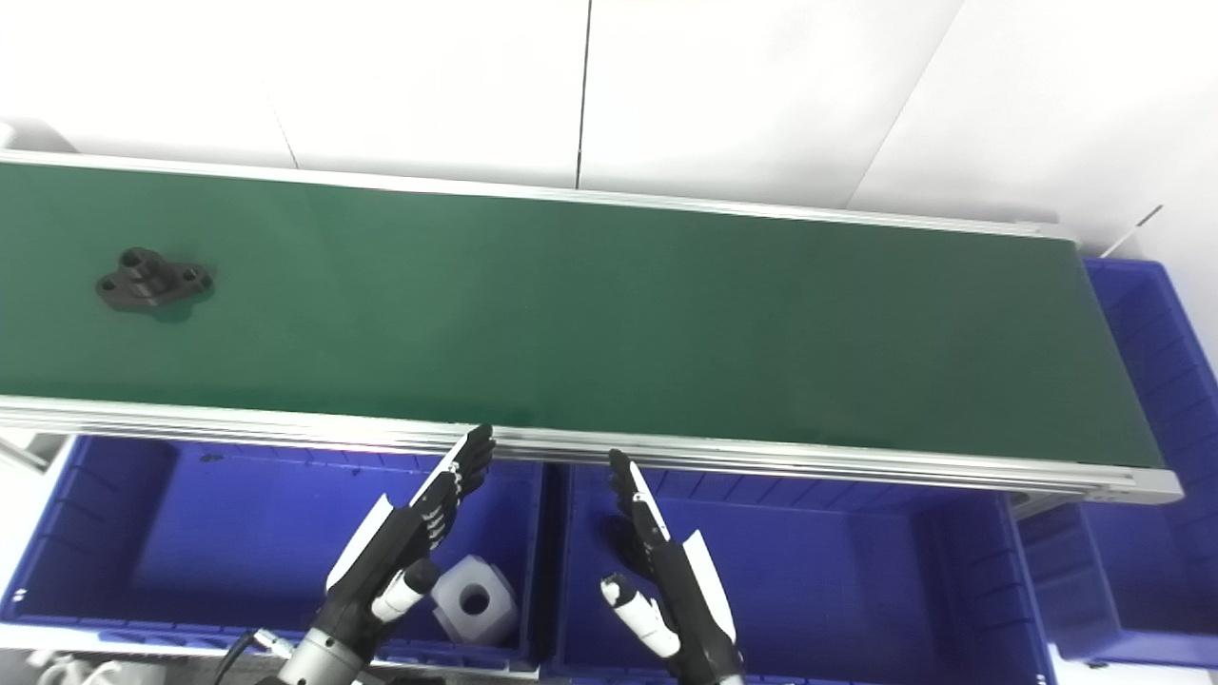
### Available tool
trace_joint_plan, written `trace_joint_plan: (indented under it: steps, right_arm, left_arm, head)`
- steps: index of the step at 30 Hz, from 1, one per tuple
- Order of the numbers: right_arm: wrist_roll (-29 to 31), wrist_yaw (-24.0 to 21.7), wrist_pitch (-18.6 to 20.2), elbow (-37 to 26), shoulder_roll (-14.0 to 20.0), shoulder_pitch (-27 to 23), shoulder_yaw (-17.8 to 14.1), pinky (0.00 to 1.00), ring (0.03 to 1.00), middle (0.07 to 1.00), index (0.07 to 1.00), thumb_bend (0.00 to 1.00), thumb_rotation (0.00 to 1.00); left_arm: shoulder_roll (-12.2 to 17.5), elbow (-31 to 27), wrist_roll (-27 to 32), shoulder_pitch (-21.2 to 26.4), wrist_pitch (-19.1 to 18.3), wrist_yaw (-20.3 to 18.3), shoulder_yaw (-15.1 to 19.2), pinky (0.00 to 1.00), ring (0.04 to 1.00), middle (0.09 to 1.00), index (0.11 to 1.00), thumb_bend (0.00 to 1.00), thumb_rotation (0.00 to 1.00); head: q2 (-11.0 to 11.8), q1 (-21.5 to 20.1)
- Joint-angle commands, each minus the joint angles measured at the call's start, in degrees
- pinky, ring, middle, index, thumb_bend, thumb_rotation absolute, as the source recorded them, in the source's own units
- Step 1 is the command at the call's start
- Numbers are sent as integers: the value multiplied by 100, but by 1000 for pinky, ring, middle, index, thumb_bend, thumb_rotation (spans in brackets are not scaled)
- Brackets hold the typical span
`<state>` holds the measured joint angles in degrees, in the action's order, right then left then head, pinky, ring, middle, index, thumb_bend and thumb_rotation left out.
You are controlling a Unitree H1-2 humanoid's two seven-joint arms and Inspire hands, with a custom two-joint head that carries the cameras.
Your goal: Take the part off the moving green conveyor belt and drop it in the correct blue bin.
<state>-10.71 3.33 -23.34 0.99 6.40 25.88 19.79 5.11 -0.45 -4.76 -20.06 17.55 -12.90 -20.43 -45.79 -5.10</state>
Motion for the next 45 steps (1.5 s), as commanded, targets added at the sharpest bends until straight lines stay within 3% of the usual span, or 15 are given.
trace_joint_plan:
  steps: [1, 11, 14, 15, 21, 28, 45]
  right_arm:
    - [-50, 111, -357, -72, 19, -4, 19, 946, 964, 986, 1000, 873, 1000]
    - [-76, 176, -355, -7, 64, -31, 54, 936, 954, 980, 997, 857, 1000]
    - [-83, 264, -356, 108, 100, -59, 105, 930, 948, 976, 995, 867, 1000]
    - [-70, 300, -357, 184, 129, -80, 135, 929, 945, 975, 996, 870, 1000]
    - [106, 548, -358, 650, 316, -281, 350, 905, 932, 971, 991, 895, 1000]
    - [190, 908, -359, 1081, 544, -545, 622, 898, 925, 968, 992, 921, 1000]
    - [226, 1231, -359, 1296, 737, -713, 916, 901, 935, 975, 1000, 920, 999]
  left_arm:
    - [-48, -102, 71, -7, 140, -19, -22, 1000, 1000, 1000, 1000, 949, 941]
    - [-57, -60, 27, -7, 179, -2, -35, 1000, 1000, 1000, 1000, 947, 945]
    - [-75, 125, 3, 21, 325, 20, -38, 1000, 1000, 1000, 1000, 948, 948]
    - [-86, 246, -1, 42, 405, 22, -43, 1000, 1000, 1000, 1000, 955, 946]
    - [-203, 947, -11, 190, 868, 54, -76, 1000, 1000, 1000, 1000, 956, 921]
    - [-299, 1390, -157, 362, 935, 228, -159, 967, 1000, 1000, 1000, 943, 877]
    - [-266, 1658, -159, 517, 936, 416, -314, 900, 974, 969, 978, 968, 873]
  head:
    - [7, 12]
    - [86, 39]
    - [313, 115]
    - [510, 203]
    - [1128, 634]
    - [1543, 879]
    - [1806, 999]
